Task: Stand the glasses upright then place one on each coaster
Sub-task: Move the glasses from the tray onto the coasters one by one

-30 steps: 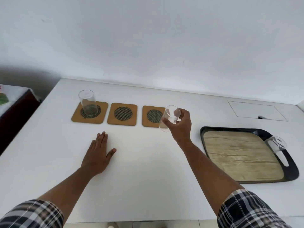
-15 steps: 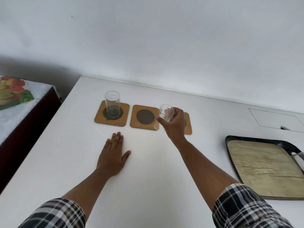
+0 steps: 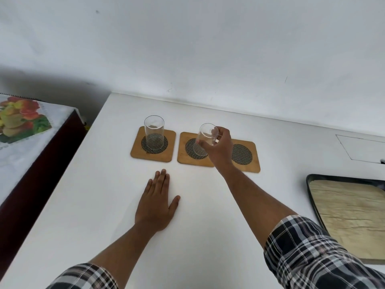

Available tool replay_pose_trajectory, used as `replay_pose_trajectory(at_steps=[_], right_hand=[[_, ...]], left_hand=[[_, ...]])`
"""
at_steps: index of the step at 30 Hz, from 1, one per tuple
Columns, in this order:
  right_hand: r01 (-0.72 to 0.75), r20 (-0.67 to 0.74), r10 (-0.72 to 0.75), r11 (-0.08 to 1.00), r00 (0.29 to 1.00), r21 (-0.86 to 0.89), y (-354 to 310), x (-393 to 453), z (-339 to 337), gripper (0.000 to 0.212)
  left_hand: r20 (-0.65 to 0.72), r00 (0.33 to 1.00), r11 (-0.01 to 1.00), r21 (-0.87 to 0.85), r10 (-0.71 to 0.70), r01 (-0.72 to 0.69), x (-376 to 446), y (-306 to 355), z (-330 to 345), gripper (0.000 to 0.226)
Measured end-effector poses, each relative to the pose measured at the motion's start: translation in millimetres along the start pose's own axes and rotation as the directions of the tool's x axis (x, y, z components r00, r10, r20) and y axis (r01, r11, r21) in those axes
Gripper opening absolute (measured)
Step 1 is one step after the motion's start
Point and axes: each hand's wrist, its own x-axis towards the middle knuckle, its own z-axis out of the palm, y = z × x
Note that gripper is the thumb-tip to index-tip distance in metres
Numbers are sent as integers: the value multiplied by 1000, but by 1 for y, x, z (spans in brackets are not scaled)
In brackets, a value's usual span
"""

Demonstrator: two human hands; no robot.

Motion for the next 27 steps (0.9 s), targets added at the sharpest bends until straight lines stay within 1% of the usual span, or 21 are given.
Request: replay_pose_trajectory(at_steps=[9,15,20,27], right_hand=[[17,14,-16,998,1000,-56,3,4,12,75],[22,19,-21,998,1000,-54,2,5,14,70],[18,23,-16,998,1000,-59,4,7,18,74],[31,32,-28,996,999,-88,3,9,17,72]], left_hand=[[13,1000,1000,-17,-12,12,-1,0,-2,79],[17,1000,1000,-20,-16,16,0,1,-3,79],[19,1000,1000,-15,-16,17,0,1,-3,79],[22,1000,1000,-14,-21,22,0,1,-3,79]])
